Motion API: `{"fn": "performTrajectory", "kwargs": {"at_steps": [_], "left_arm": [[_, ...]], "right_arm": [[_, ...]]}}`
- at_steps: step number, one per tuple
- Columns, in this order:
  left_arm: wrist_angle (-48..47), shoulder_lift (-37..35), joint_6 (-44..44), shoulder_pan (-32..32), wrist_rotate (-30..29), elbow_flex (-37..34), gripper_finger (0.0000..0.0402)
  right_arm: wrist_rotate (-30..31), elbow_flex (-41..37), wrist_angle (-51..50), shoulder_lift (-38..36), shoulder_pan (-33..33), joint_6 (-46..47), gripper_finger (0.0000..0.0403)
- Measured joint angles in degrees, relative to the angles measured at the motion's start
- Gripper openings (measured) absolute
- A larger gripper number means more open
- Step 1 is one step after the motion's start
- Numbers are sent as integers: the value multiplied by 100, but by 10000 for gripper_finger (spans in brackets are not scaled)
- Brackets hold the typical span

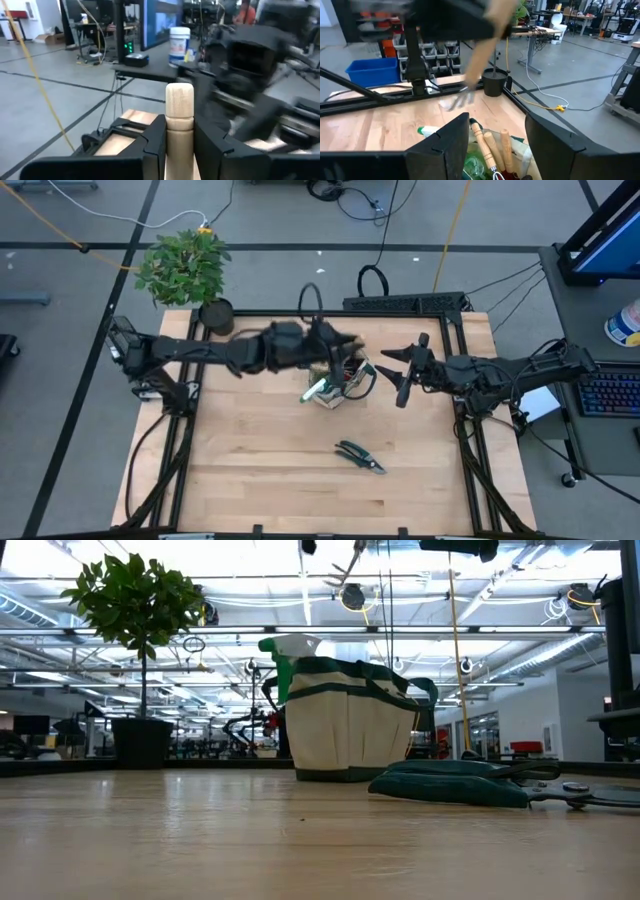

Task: Pick & Place Garden tools in Gardening bag
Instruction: Put the light brown hand rake into the light brown gardening bag

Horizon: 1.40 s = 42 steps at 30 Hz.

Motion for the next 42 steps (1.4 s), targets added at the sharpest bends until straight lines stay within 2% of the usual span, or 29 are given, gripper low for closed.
{"fn": "performTrajectory", "kwargs": {"at_steps": [7,14,17,21,26,32,42], "left_arm": [[1098,-2,-285,507,795,-575,70],[3241,-2,-643,761,977,-1711,70],[3818,-1,-604,808,965,-2040,70],[3931,12,-503,797,813,-2156,70],[4069,228,-96,679,829,-2160,70],[4185,374,76,608,833,-2158,70],[4065,377,423,499,936,-2159,70]], "right_arm": [[2,0,-330,2,0,0,187],[4,0,-445,2,-2,-226,187],[4,0,-441,2,-2,-569,187],[8,0,-138,28,-59,-981,187],[30,2,982,270,-335,-1274,187],[-24,2,1678,540,-741,-1607,187],[-1314,4,2014,939,-1347,-1240,193]]}}
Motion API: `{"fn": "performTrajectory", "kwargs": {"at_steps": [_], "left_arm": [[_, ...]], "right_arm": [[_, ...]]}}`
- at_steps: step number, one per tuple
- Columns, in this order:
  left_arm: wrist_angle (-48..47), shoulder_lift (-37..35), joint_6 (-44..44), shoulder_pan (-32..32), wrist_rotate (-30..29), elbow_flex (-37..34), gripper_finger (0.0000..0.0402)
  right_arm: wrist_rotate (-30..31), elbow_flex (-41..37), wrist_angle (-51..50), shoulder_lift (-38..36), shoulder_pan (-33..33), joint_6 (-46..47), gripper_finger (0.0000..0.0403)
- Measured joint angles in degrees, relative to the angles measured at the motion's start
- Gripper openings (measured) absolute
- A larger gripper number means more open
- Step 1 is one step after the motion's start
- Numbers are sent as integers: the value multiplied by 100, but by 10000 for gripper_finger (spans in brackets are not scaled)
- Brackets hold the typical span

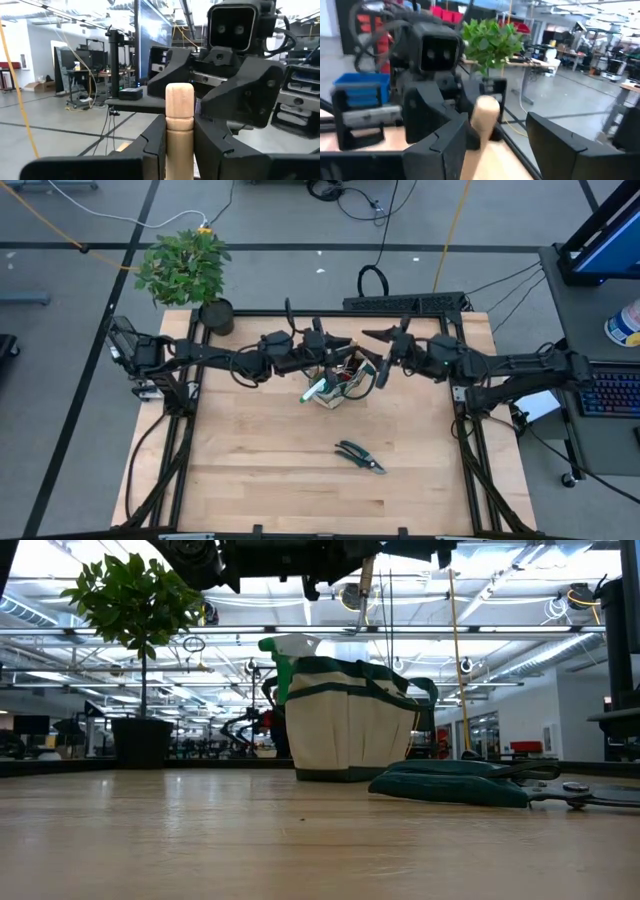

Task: Pick & Place Garden tools in Gardening bag
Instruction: Put the light brown hand rake into the light brown gardening bag

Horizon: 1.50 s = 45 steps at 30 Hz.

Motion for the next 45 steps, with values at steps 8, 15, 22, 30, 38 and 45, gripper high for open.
{"fn": "performTrajectory", "kwargs": {"at_steps": [8,15,22,30,38,45], "left_arm": [[-161,-1,-7,0,44,0,70],[-244,-1,-37,0,46,0,70],[-318,1,-57,0,49,-2,70],[-396,1,-46,7,44,-2,70],[-410,1,-2,11,90,-2,70],[-428,1,-158,7,20,-2,101]], "right_arm": [[-276,0,191,73,-250,368,217],[-680,-2,353,409,-437,764,215],[-808,-2,595,588,-449,846,193],[-830,-2,548,602,-477,960,128],[-843,-2,568,602,-476,961,60],[-806,-2,539,604,-476,864,60]]}}
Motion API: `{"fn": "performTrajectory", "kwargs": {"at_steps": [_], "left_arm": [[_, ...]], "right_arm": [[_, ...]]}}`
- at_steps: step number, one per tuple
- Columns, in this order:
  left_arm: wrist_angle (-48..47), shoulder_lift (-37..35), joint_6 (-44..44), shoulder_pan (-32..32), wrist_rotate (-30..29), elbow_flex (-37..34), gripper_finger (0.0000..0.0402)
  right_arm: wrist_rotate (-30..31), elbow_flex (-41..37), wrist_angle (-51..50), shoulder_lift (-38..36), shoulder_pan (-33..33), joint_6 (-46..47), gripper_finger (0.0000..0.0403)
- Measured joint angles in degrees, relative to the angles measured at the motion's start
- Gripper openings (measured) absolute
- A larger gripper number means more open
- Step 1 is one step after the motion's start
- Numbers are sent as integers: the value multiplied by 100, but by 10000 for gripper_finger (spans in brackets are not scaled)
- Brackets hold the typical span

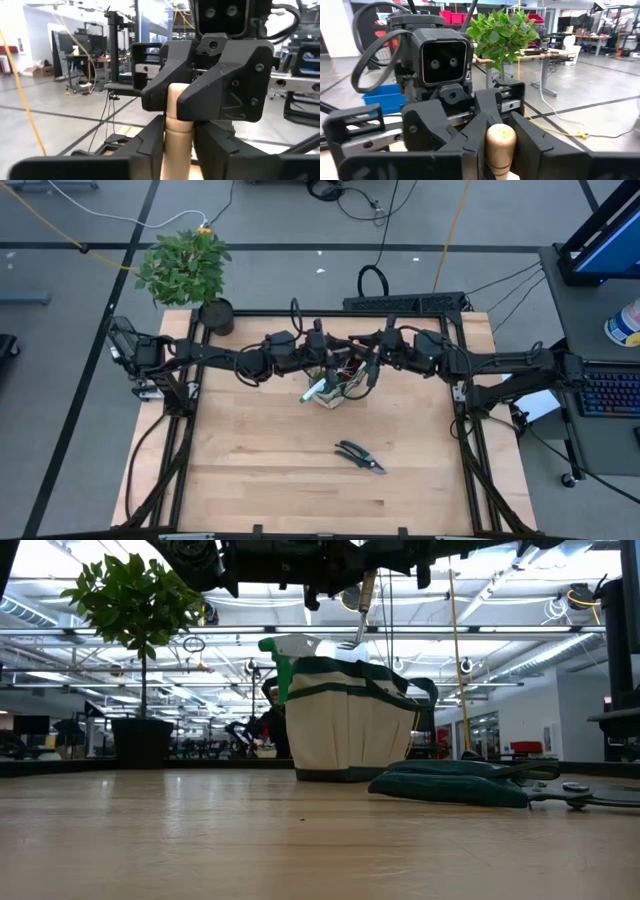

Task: Pick & Place Garden tools in Gardening bag
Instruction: Put the light brown hand rake into the light brown gardening bag

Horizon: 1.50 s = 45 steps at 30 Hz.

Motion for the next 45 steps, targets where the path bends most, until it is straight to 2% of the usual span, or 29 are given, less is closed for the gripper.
{"fn": "performTrajectory", "kwargs": {"at_steps": [9,12,18,24,28,36,40,45], "left_arm": [[-39,-2,-43,0,-338,0,196],[-71,-2,-42,-1,-338,1,218],[-94,-17,-32,-11,-297,7,250],[-344,-18,-44,-4,-316,7,257],[-1080,-259,-167,-39,-322,7,257],[-3181,-1516,-361,-240,-319,7,257],[-3777,-2054,-519,-438,-325,9,257],[-4416,-2498,-651,-662,-394,9,257]], "right_arm": [[350,0,-54,-28,-4,-172,60],[396,0,-57,-31,-4,-226,60],[881,-7,-158,-152,-15,-400,60],[975,-7,-560,-435,-96,-380,60],[972,-7,-978,-598,-157,-186,60],[886,-7,-1171,-599,-170,79,60],[462,-7,-886,-372,-188,194,60],[306,0,-600,58,-200,145,60]]}}
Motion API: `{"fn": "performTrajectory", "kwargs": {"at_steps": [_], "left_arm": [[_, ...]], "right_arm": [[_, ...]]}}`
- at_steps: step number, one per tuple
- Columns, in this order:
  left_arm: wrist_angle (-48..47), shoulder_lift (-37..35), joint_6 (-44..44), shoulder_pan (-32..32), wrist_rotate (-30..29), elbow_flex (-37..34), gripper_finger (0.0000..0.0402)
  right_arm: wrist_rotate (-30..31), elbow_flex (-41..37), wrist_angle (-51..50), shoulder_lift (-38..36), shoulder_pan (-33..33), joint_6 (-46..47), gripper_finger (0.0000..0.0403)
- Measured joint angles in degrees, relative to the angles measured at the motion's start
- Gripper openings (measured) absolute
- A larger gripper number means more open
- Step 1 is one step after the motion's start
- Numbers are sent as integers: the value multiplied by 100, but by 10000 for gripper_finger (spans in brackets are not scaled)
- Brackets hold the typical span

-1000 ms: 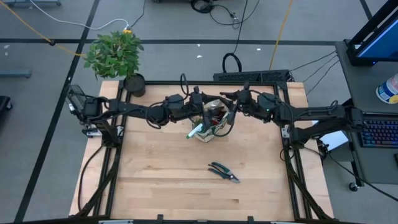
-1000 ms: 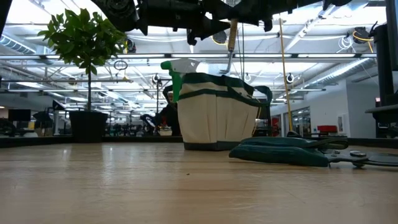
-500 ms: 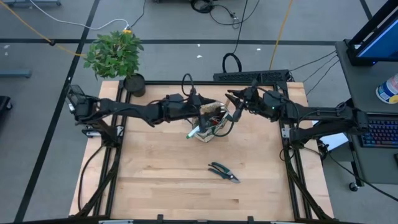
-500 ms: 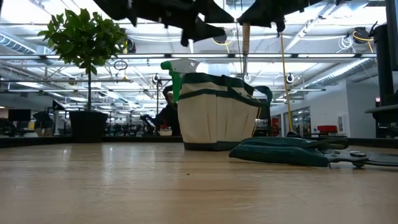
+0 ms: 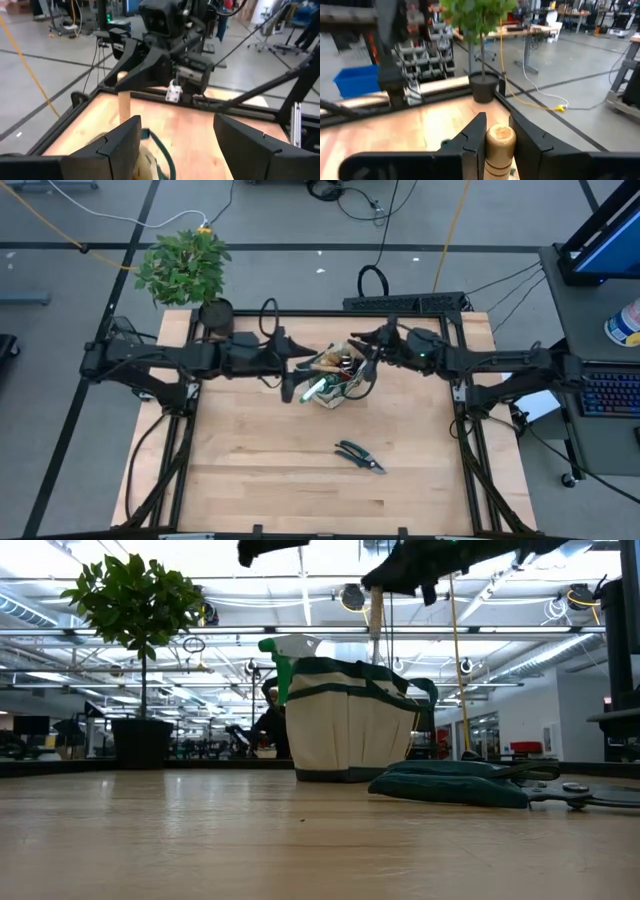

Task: Pick & Place Garden tools in Gardening bag
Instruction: Put the light brown hand rake into the light brown gardening bag

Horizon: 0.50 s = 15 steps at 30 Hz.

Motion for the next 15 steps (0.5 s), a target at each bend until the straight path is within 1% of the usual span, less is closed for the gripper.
{"fn": "performTrajectory", "kwargs": {"at_steps": [5,15], "left_arm": [[-534,-185,-17,-192,-38,0,258],[-646,-192,-153,-322,-37,-2,257]], "right_arm": [[1,0,5,368,-19,-189,60],[-6,0,331,769,-19,-649,60]]}}
